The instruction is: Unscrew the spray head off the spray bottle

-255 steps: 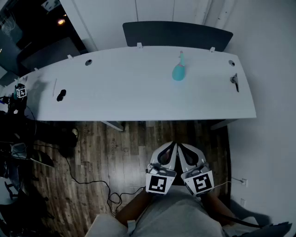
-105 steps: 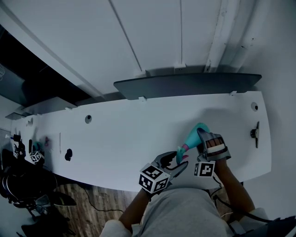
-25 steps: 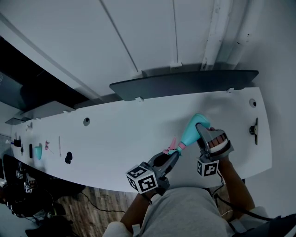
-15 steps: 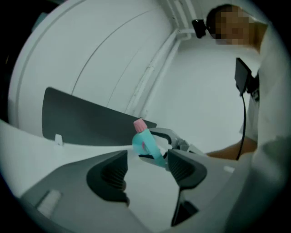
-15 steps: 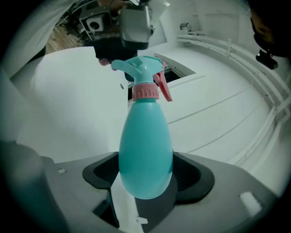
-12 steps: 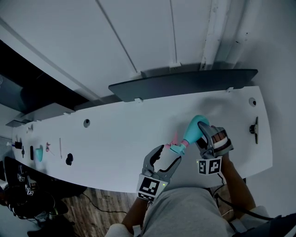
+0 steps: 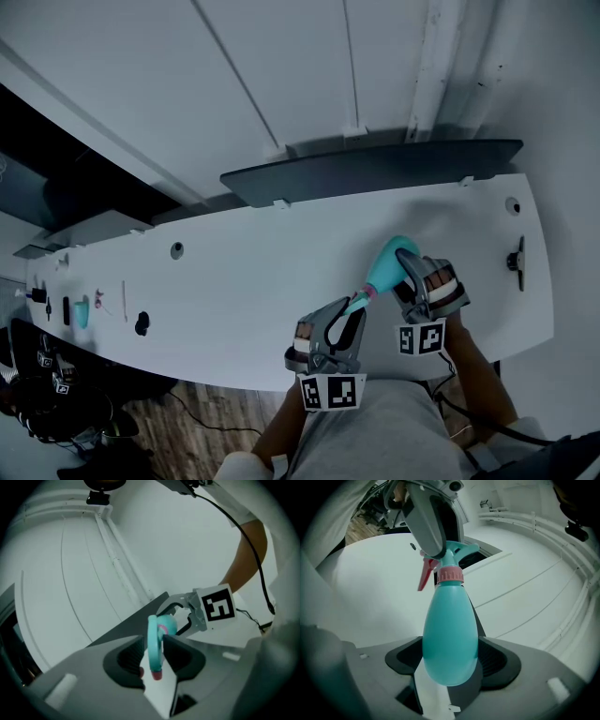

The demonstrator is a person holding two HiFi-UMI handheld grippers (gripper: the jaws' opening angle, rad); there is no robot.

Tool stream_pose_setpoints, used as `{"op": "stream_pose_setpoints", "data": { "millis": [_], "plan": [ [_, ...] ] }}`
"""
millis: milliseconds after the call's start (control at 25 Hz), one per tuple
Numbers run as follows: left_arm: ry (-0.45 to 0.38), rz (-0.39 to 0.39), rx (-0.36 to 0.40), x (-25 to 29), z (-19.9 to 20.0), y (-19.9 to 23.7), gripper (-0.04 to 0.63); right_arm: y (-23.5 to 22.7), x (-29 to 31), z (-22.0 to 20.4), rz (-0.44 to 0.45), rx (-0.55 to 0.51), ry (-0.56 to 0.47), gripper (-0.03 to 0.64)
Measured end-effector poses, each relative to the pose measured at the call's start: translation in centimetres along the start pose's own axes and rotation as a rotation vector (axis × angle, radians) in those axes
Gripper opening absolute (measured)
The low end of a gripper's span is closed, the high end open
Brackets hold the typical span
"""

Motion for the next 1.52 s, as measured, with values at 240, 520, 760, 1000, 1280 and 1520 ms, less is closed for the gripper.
{"op": "stream_pose_setpoints", "data": {
  "millis": [240, 520, 760, 1000, 1280, 1520],
  "plan": [
    [0.011, -0.058, -0.087, 0.1, 0.2, -0.6, 0.077, -0.2, 0.0, -0.6, -0.014, -0.017, 0.009, 0.371],
    [0.021, -0.164, -0.296, -0.4, -0.1, -0.9, 0.063, -0.3, -0.3, -0.7, -0.077, -0.104, 0.013, 0.371],
    [0.011, -0.238, -0.489, -0.6, -0.1, -0.4, 0.061, -1.0, -0.6, -0.4, -0.134, -0.137, 0.011, 0.371],
    [0.006, -0.264, -0.679, -0.5, -0.2, 0.2, 0.061, -1.6, -0.8, -0.6, -0.179, -0.152, 0.037, 0.371],
    [0.001, -0.306, -0.843, -0.4, -0.3, 0.7, 0.061, -1.9, -0.8, -0.7, -0.202, -0.172, 0.047, 0.371],
    [-0.008, -0.250, -0.669, -0.4, -0.1, 0.6, 0.064, -1.3, -0.4, -0.6, -0.142, -0.125, 0.026, 0.371]
  ]
}}
Point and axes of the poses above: the fingertips, and each gripper's own axes: x forward along the fingers, y to its left, z out of its top, the point moved 2 cm from there along -x, backward along the fingers, and after that the axes turned 13 degrees about -x, right-handed, at the moved point
